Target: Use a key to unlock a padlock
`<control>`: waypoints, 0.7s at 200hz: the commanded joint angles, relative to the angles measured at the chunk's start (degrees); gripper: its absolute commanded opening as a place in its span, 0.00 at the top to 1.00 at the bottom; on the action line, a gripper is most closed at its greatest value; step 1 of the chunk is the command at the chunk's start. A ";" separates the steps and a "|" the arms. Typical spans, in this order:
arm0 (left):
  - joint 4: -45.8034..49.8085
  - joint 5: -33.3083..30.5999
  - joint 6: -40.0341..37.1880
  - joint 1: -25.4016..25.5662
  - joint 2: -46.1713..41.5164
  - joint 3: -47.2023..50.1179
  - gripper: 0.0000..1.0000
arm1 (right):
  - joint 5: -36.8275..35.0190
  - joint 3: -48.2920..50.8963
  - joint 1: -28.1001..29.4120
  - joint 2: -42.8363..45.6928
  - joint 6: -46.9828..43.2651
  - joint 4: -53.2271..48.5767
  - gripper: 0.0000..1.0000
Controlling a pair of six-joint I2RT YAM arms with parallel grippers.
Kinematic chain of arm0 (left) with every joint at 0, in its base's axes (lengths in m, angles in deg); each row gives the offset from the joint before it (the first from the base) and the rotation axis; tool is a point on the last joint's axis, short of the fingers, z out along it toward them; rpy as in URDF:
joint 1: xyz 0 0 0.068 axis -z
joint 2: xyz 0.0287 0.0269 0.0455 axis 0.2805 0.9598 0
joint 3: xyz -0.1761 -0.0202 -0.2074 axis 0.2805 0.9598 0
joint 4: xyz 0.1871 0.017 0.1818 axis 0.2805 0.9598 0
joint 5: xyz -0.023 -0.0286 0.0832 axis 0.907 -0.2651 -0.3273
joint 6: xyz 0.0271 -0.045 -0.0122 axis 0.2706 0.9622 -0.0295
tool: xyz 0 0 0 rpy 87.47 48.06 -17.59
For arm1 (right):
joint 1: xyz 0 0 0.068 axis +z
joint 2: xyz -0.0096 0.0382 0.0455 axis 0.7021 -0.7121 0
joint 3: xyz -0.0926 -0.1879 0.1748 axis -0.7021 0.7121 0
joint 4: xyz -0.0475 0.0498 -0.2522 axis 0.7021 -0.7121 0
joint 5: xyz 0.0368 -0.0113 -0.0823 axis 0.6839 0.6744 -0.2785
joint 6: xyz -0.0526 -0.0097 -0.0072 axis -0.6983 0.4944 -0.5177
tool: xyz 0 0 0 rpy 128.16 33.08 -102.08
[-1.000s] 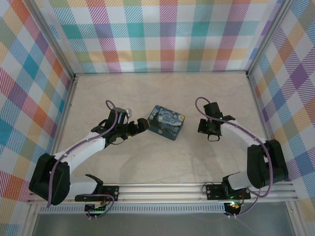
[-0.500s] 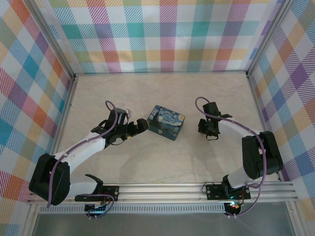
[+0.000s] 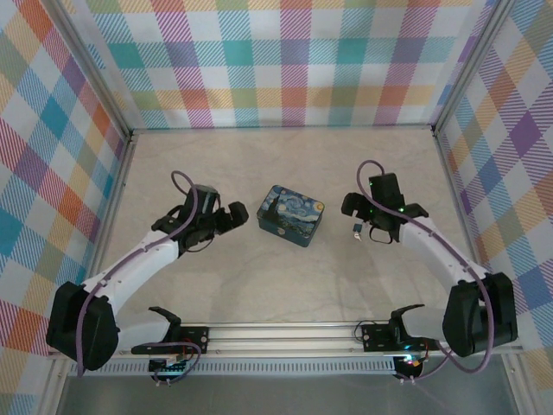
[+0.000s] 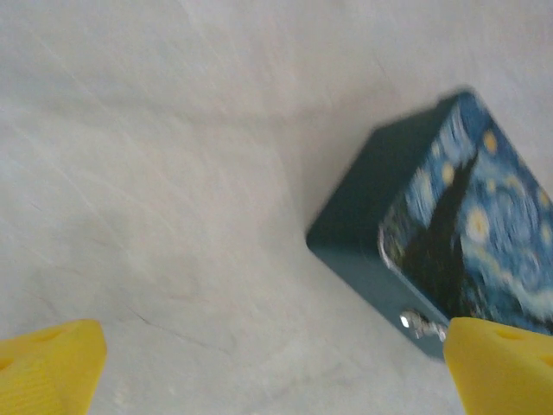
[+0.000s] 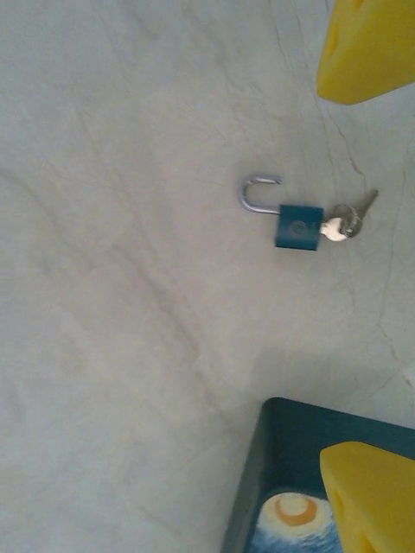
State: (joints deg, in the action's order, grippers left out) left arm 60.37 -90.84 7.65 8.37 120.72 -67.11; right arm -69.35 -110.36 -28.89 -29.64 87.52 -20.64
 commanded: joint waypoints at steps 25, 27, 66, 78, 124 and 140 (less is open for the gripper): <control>-7.17 -28.08 -17.84 -1.27 0.79 -1.60 0.00 | -14.95 4.69 -0.29 3.42 -8.94 12.64 0.00; -8.66 -28.93 -19.47 -1.33 0.74 -1.03 0.00 | -15.59 5.21 -0.32 3.43 -9.61 13.68 0.00; -27.21 -30.88 -31.89 -13.23 5.52 7.88 0.00 | -23.49 15.95 -0.33 2.83 -22.76 35.52 0.00; -32.58 -29.13 -31.61 -14.80 7.53 10.33 0.00 | -24.65 19.00 -0.41 2.13 -25.96 42.49 0.00; -55.80 -25.17 -35.43 -15.48 14.29 19.44 0.00 | -22.09 27.11 -3.50 -6.67 -30.33 69.87 0.00; -66.95 -21.66 -36.79 -15.65 17.74 23.66 0.00 | -15.69 28.78 -5.58 -11.44 -29.20 75.78 0.00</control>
State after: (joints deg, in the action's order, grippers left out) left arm 14.95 -116.50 -25.07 -7.01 134.77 -48.51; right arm -91.05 -84.16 -32.24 -35.70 60.68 35.71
